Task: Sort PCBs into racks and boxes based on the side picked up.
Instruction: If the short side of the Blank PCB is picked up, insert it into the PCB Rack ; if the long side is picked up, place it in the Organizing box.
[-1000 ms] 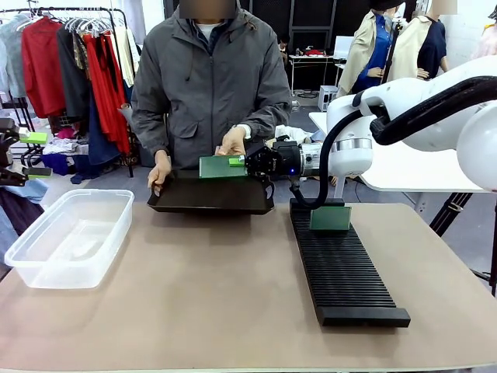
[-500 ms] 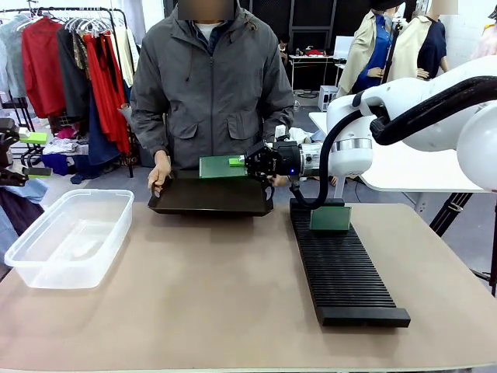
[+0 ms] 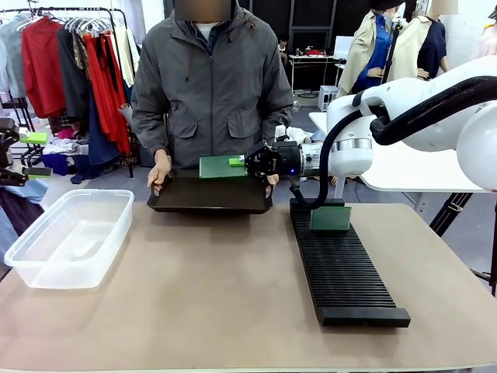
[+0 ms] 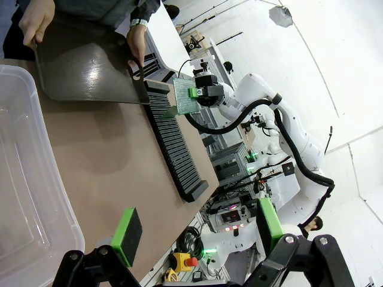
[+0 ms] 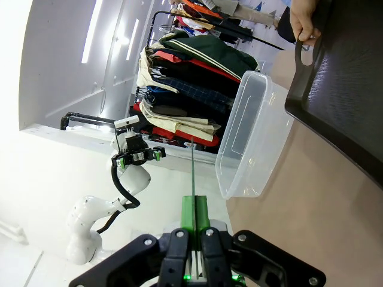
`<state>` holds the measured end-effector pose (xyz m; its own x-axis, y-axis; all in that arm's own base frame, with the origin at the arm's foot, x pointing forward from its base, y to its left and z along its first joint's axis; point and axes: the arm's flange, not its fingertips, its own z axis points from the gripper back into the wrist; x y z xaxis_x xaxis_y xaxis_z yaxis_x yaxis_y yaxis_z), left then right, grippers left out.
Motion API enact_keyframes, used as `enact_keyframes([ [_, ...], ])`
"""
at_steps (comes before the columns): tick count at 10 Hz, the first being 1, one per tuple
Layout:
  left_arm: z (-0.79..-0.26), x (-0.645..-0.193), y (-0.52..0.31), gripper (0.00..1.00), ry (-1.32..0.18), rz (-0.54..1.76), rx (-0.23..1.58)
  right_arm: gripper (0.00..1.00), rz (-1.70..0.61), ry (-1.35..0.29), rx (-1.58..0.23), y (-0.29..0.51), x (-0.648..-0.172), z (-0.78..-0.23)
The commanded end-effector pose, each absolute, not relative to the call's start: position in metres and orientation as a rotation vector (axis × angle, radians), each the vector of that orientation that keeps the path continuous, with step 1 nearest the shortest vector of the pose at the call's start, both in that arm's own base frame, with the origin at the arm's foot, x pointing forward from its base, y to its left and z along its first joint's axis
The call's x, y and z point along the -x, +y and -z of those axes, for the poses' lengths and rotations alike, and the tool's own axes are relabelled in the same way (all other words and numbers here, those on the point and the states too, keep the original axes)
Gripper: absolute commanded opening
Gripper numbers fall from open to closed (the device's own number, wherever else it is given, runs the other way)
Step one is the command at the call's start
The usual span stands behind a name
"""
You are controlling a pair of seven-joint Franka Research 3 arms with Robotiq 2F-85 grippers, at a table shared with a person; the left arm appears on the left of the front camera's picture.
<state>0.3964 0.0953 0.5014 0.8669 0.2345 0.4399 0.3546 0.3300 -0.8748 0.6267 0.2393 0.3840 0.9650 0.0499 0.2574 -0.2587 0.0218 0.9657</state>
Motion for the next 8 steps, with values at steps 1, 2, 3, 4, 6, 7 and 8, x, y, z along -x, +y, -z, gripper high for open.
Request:
enact_keyframes([
  [1,-0.503,-0.395,0.095,1.00,-0.547,0.084,1.250,0.00,-0.243,-0.171,-1.538,0.241,-0.626,-0.386],
  [2,-0.503,-0.395,0.095,1.00,-0.547,0.084,1.250,0.00,-0.243,-0.171,-1.538,0.241,-0.626,-0.386],
  [3,-0.503,-0.395,0.095,1.00,-0.547,0.084,1.250,0.00,-0.243,-0.171,-1.538,0.241,-0.626,-0.386],
  [4,-0.503,-0.395,0.095,1.00,-0.547,0.084,1.250,0.00,-0.243,-0.171,-1.538,0.241,-0.626,-0.386],
  [6,-0.503,-0.395,0.095,1.00,-0.547,0.084,1.250,0.00,-0.266,-0.177,-1.555,0.234,-0.621,-0.391],
  [7,-0.503,-0.395,0.095,1.00,-0.547,0.084,1.250,0.00,-0.267,-0.190,-1.582,0.227,-0.617,-0.398],
  [8,-0.503,-0.395,0.095,1.00,-0.547,0.084,1.250,0.00,-0.271,-0.207,-1.587,0.220,-0.615,-0.404],
])
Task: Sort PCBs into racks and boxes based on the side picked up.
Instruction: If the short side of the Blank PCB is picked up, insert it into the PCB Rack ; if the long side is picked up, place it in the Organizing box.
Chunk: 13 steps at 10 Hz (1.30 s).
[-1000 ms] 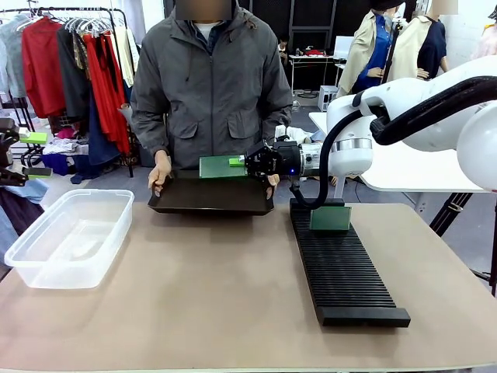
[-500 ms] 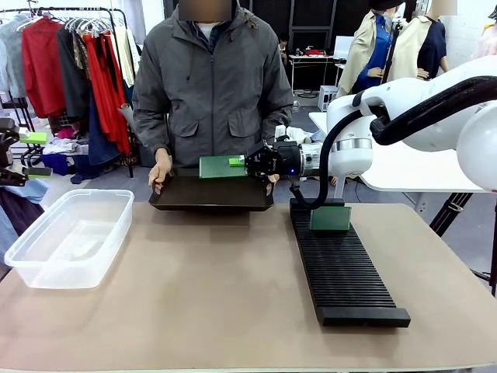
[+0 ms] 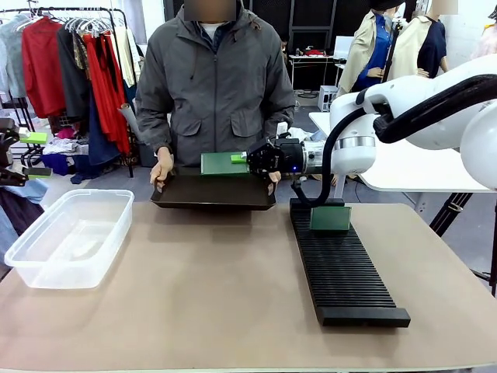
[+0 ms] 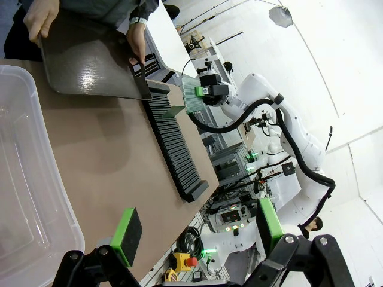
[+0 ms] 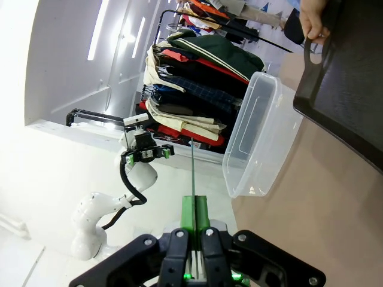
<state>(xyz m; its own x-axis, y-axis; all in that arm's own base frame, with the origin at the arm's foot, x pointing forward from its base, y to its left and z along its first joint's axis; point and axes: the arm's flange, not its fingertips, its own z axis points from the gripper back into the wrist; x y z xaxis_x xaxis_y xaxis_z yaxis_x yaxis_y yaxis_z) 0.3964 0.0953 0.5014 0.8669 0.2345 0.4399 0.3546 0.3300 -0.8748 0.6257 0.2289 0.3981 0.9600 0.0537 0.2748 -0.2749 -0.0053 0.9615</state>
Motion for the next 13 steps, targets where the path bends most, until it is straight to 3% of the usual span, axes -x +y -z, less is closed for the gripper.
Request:
enact_keyframes([
  [1,-0.503,-0.395,0.095,1.00,-0.547,0.084,1.250,0.00,-0.280,-0.229,-1.596,0.212,-0.610,-0.410],
  [8,-0.503,-0.395,0.095,1.00,-0.547,0.084,1.250,0.00,-0.371,-0.399,-1.523,0.120,-0.543,-0.457],
  [13,-0.503,-0.395,0.095,1.00,-0.547,0.084,1.250,0.00,-0.396,-0.434,-1.442,0.051,-0.502,-0.453],
])
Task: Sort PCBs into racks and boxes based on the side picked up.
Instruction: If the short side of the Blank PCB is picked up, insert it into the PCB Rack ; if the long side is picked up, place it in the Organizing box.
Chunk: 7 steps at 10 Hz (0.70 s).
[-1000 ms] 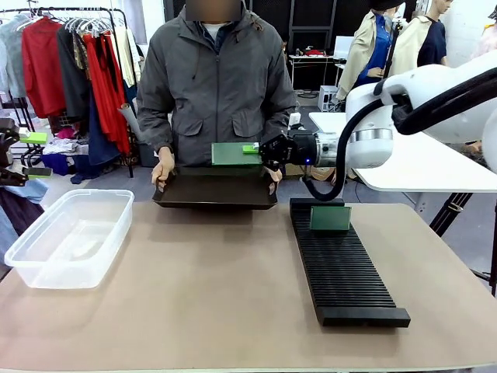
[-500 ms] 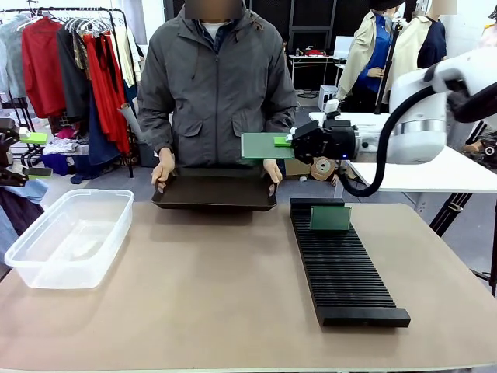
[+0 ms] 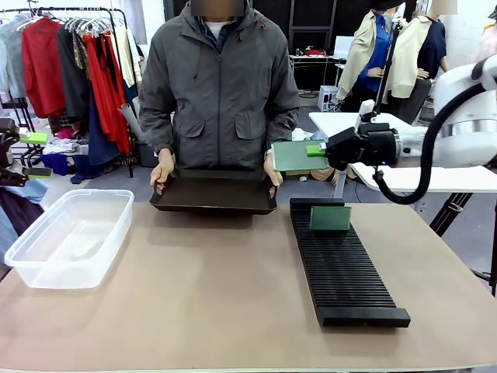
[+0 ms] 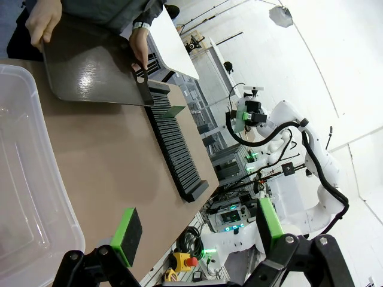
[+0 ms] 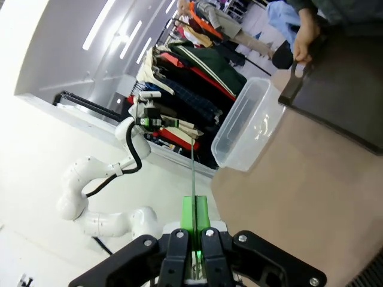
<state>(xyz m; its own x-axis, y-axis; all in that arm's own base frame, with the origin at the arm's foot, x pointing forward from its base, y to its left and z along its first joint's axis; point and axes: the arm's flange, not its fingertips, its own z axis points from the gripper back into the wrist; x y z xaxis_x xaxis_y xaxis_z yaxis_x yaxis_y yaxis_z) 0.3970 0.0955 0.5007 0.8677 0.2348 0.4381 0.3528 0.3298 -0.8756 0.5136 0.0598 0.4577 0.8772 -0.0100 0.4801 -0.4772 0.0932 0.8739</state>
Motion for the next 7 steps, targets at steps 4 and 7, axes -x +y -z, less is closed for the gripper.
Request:
enact_keyframes([
  [4,-0.503,-0.395,0.095,1.00,-0.547,0.084,1.250,0.00,-0.506,-0.431,-1.463,0.001,-0.489,-0.408],
  [7,-0.503,-0.395,0.095,1.00,-0.547,0.084,1.250,0.00,-0.605,-0.429,-1.520,-0.021,-0.485,-0.376],
])
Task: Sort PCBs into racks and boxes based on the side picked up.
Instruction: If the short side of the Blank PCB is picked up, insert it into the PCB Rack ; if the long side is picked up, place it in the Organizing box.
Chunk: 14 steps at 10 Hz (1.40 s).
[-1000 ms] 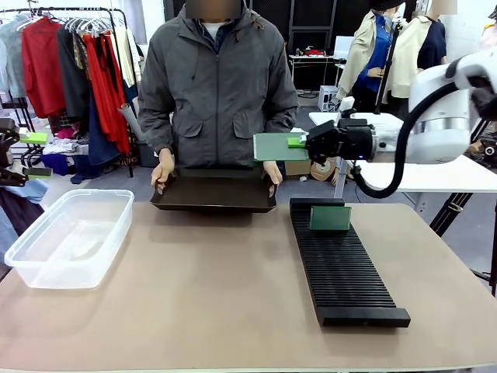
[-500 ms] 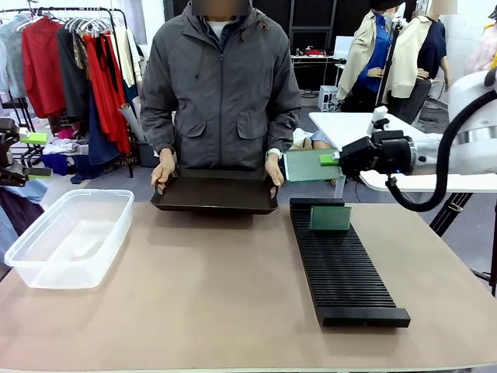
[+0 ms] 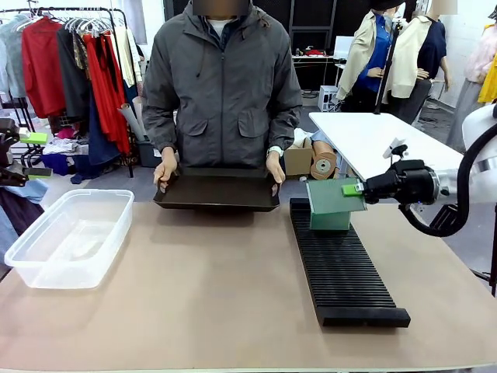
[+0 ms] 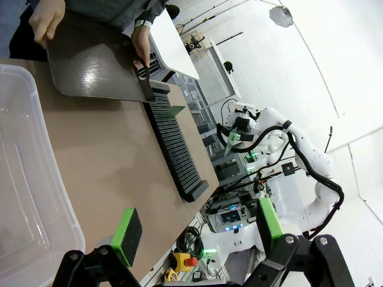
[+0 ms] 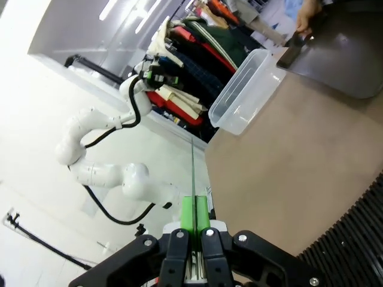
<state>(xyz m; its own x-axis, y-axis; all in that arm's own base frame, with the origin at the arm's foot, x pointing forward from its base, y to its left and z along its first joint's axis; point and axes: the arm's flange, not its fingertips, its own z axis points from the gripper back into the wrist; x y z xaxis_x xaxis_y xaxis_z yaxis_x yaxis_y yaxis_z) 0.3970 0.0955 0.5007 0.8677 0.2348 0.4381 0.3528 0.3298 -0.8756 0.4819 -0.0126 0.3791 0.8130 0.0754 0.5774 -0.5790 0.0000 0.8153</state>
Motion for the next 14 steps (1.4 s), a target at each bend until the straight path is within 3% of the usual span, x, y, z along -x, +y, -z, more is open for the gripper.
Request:
enact_keyframes([
  [1,-0.503,-0.395,0.095,1.00,-0.547,0.084,1.250,0.00,-0.645,-0.436,-1.528,-0.026,-0.484,-0.366],
  [5,-0.503,-0.395,0.095,1.00,-0.547,0.084,1.250,0.00,-0.867,-0.631,-1.424,-0.046,-0.477,-0.341],
  [14,-0.503,-0.395,0.095,1.00,-0.547,0.084,1.250,0.00,-1.000,-1.003,-1.228,-0.067,-0.509,-0.266],
])
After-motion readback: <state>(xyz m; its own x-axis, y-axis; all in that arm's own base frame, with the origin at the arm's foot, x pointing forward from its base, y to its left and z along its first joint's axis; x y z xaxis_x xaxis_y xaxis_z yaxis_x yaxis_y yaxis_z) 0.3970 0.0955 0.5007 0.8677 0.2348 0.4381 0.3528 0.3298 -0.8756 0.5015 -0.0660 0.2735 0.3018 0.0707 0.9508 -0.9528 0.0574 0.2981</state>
